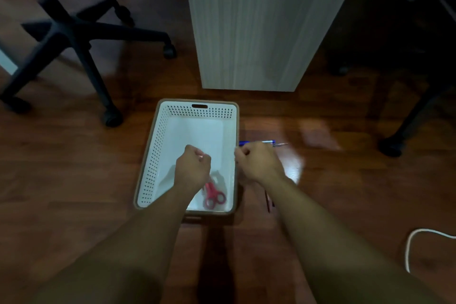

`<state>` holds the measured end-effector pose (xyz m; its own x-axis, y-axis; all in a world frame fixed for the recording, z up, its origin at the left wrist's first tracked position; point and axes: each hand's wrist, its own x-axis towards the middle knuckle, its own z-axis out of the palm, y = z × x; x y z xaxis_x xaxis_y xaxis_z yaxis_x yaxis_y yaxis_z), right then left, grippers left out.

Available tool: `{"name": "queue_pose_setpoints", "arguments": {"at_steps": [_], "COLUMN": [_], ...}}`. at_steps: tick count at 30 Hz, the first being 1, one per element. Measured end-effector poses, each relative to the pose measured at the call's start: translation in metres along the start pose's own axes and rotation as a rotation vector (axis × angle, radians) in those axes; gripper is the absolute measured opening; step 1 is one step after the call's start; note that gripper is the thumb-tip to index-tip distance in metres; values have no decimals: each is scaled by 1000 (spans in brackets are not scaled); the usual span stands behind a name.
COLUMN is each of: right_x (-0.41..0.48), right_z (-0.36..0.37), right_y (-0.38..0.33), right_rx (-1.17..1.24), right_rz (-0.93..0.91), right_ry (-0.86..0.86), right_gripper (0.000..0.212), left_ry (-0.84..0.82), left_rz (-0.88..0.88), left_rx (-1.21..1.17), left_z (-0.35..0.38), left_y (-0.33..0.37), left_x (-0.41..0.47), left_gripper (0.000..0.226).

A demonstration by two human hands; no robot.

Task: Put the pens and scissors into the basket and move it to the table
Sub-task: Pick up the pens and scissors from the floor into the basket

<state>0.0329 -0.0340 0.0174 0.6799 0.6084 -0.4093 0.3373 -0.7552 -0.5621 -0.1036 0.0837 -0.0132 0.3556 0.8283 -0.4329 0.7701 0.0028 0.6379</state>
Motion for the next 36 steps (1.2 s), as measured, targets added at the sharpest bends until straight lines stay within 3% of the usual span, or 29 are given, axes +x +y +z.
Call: {"name": "queue_pose_setpoints", "arguments": {"at_steps": [3,6,12,17,19,24,32,36], "right_x": [1,-2,-6,-7,-2,15,5,0], "right_z": [-17,-29,-17,-4,5,22,24,17], "right_y": [35,69,116,119,124,148,154,153], "right_rx": [73,61,111,137,132,48,-10,9], "right_rz": [114,208,383,402,427,440,446,461], "right_ry": [85,116,59,-35,-54,-115,-119,-124], "right_gripper": [43,45,23,18,29,56,37,44], "left_ry": [-10,22,-110,-284,-333,-310,-275,-290], "left_rz": [111,279,488,362,306,94,-73,-141], "left_rx": [-72,3,144,375,455,399,330,291], "left_z": [16,33,83,120,132,158,181,178], "left_y": [17,40,68,62,55,48,58,61], "left_x": [-8,-19,-30,-29,-31,-27,-27,-26], "left_gripper": [10,11,12,31,34,31,32,37]}}
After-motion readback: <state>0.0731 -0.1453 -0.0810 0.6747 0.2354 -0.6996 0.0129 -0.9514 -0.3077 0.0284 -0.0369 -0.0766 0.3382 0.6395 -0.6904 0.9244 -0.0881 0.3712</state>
